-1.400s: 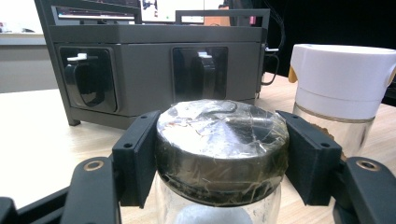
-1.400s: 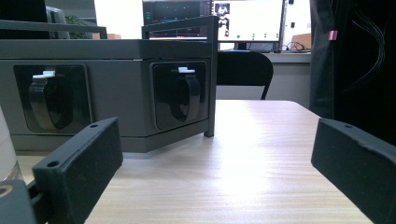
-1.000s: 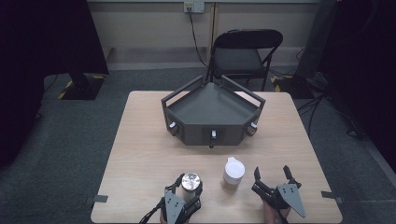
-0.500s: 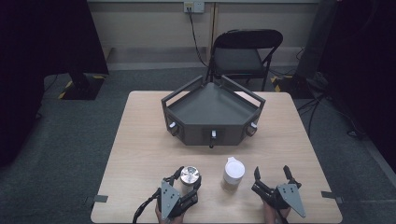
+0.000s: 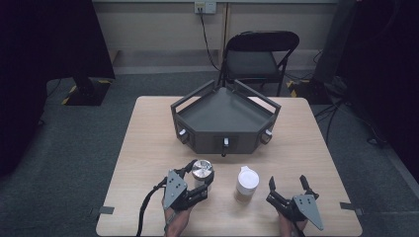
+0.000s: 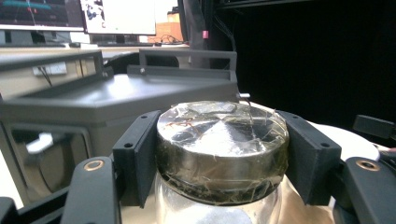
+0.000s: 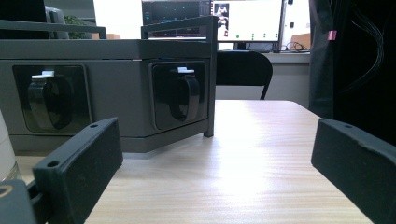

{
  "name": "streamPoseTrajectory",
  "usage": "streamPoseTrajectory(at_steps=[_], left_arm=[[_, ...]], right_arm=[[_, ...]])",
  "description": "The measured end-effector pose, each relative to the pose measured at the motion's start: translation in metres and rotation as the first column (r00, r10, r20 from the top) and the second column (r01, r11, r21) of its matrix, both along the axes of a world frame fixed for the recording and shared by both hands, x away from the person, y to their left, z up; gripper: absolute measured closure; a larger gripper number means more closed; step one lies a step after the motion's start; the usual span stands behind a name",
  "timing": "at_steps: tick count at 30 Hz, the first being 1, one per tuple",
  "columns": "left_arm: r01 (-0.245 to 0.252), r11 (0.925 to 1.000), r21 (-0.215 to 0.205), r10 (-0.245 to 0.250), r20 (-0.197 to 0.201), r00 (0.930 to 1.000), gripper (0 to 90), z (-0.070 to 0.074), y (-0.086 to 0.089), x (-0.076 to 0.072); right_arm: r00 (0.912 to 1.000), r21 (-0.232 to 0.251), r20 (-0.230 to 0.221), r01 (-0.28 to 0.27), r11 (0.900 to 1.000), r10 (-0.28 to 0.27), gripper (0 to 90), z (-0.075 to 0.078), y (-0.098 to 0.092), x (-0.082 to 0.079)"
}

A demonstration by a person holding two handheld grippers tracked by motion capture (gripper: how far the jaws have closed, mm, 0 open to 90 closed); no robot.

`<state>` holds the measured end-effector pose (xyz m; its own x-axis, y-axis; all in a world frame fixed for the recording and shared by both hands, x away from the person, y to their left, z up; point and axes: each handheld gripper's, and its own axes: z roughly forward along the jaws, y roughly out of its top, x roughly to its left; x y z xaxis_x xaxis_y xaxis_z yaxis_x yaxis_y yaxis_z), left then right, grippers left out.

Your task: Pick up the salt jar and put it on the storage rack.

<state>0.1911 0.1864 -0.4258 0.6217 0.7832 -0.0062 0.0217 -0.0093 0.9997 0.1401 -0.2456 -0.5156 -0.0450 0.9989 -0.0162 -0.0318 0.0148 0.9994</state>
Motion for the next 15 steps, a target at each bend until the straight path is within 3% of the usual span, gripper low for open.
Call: streamPoseTrajectory(at_steps=[5,9,15], left_arm=[[0.008,0.9999,-0.006,-0.008,0.010,0.9999,34.6,0.015,0.005,0.018],[0.026,0.9991,-0.034,-0.026,0.012,0.9996,34.6,0.028,0.009,0.036],[0.039,0.9978,-0.054,-0.038,0.022,0.9991,34.6,0.051,0.007,0.058]], right_arm=[[1.0000,0.000,0.001,0.001,1.000,-0.001,0.7,0.000,0.000,0.000],[1.0000,0.000,0.001,0.001,1.000,-0.001,0.7,0.000,0.000,0.000],[1.0000,0.000,0.000,0.002,1.000,-0.002,0.7,0.000,0.000,0.000]])
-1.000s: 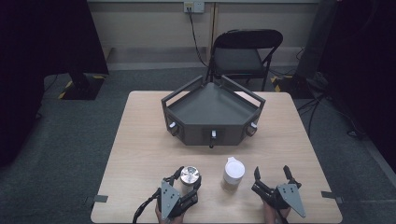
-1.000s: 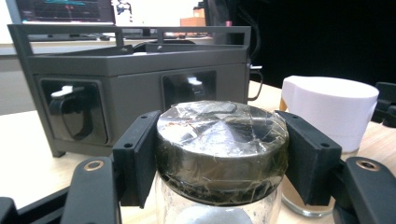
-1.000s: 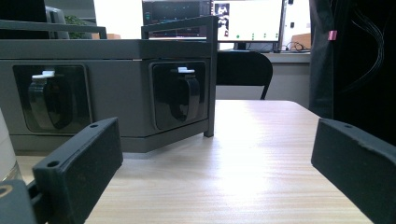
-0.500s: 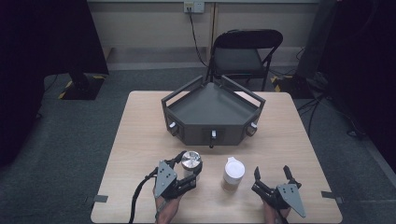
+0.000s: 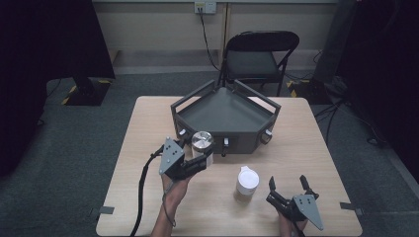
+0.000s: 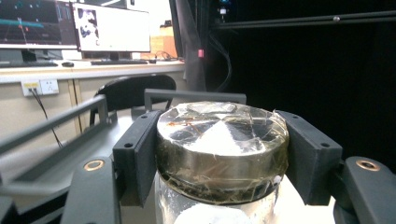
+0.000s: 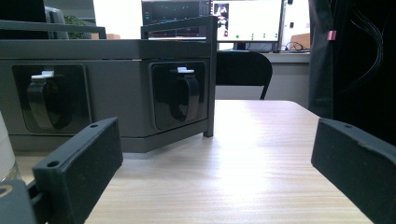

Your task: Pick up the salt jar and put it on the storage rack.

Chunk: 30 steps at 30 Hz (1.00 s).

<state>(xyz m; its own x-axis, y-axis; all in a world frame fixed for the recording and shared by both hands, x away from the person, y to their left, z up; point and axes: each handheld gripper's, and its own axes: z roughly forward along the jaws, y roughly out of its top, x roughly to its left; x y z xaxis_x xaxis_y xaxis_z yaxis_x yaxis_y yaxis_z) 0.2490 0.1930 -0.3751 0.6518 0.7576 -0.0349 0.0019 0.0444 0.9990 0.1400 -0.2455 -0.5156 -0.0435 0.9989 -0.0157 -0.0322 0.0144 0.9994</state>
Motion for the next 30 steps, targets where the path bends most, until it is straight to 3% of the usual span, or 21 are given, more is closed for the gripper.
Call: streamPoseTrajectory(at_steps=[9,16,24,30], left_arm=[[-0.030,0.9991,-0.031,0.028,-0.043,0.9987,34.6,0.025,-0.010,0.034],[-0.109,0.9934,-0.035,0.107,-0.047,0.9931,34.7,0.027,-0.023,0.041],[-0.210,0.9776,-0.004,0.210,-0.058,0.9760,34.7,0.031,-0.039,0.056],[-0.248,0.9685,-0.023,0.246,-0.079,0.9661,34.7,0.026,-0.042,0.068]], right_arm=[[1.0000,0.001,0.002,-0.001,1.000,0.001,0.7,0.000,0.000,0.000],[1.0000,0.000,0.001,-0.003,1.000,0.003,0.7,0.000,-0.001,0.000],[1.0000,0.000,0.000,-0.004,1.000,0.004,0.7,0.000,-0.001,0.000],[1.0000,0.001,0.001,-0.004,1.000,0.004,0.7,0.000,-0.001,0.000]])
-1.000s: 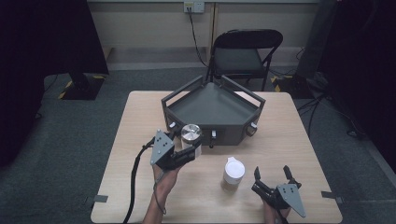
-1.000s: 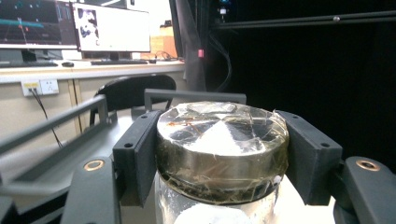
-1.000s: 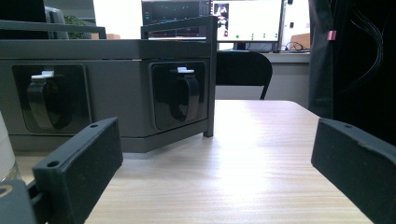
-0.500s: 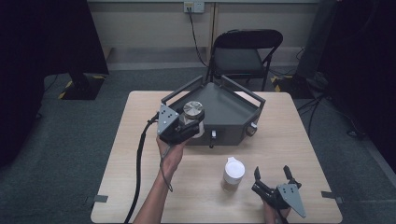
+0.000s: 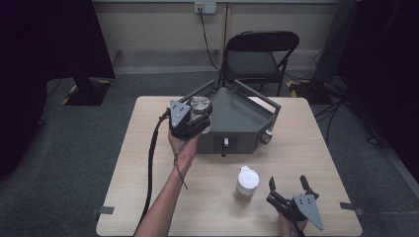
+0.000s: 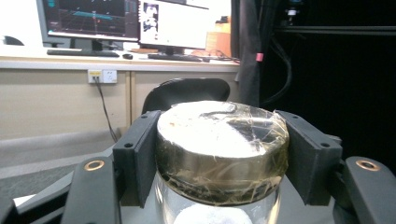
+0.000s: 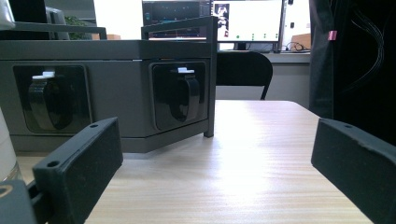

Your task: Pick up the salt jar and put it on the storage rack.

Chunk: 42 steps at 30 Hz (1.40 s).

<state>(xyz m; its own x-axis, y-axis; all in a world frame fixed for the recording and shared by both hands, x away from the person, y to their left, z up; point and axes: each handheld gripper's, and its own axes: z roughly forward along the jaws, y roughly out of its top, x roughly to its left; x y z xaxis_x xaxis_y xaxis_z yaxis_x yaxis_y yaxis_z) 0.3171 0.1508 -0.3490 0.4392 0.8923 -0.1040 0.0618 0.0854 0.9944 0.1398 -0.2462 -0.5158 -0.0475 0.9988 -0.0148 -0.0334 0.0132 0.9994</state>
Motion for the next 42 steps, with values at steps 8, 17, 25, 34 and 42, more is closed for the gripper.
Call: streamPoseTrajectory(at_steps=[8,17,25,34,42], left_arm=[[-0.027,0.9996,0.011,0.027,0.003,0.9996,34.6,-0.003,-0.006,0.012],[-0.040,0.9979,0.050,0.041,-0.006,0.9992,34.6,-0.008,-0.017,0.022],[-0.043,0.9969,0.066,0.045,-0.030,0.9985,34.6,-0.016,-0.022,0.029],[-0.042,0.9943,0.097,0.044,-0.017,0.9989,34.5,-0.018,-0.025,0.028],[-0.048,0.9935,0.103,0.050,-0.013,0.9987,34.5,-0.019,-0.026,0.027]], right_arm=[[1.0000,0.000,0.000,-0.001,1.000,0.001,0.7,0.000,0.000,0.000],[1.0000,0.002,0.002,-0.003,1.000,0.003,0.7,0.000,-0.001,-0.001],[1.0000,0.003,0.002,-0.006,1.000,0.006,0.7,0.000,-0.001,-0.001],[1.0000,0.002,0.003,-0.005,1.000,0.005,0.7,-0.001,-0.001,-0.001],[1.0000,0.001,0.002,-0.005,1.000,0.005,0.7,0.000,-0.001,-0.001]])
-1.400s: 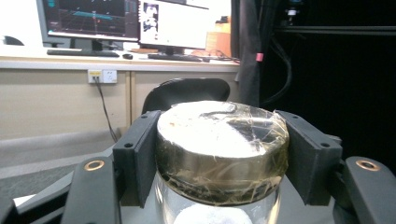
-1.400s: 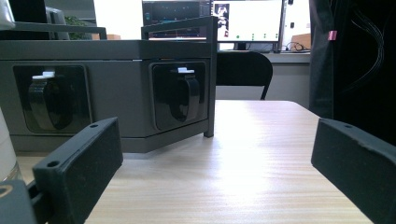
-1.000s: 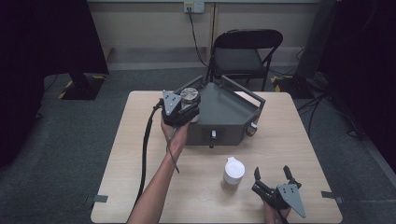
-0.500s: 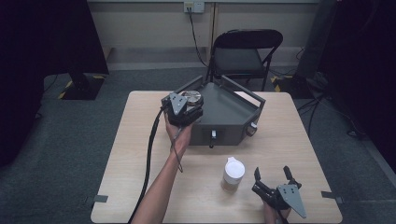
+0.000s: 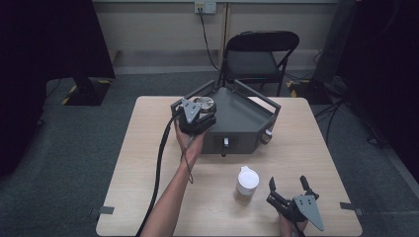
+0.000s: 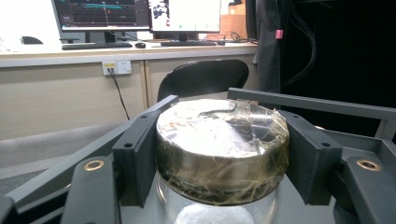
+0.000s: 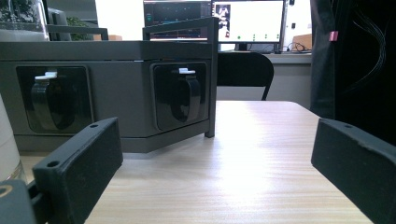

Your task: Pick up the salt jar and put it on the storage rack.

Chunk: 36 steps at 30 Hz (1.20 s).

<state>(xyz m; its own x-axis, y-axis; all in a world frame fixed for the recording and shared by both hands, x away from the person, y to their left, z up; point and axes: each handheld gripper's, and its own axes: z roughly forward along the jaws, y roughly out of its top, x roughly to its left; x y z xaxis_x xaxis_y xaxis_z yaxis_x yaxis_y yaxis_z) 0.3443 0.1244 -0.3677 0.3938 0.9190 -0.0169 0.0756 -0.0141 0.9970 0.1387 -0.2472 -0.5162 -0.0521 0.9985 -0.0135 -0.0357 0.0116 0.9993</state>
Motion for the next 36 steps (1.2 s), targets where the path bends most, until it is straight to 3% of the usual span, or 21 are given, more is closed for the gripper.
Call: streamPoseTrajectory(at_steps=[36], left_arm=[[-0.004,1.0000,0.008,0.004,-0.018,0.9998,34.0,0.0049,-0.0008,0.0001]], right_arm=[[1.0000,-0.002,-0.003,0.000,1.000,0.000,0.7,0.0005,0.0002,0.0003]])
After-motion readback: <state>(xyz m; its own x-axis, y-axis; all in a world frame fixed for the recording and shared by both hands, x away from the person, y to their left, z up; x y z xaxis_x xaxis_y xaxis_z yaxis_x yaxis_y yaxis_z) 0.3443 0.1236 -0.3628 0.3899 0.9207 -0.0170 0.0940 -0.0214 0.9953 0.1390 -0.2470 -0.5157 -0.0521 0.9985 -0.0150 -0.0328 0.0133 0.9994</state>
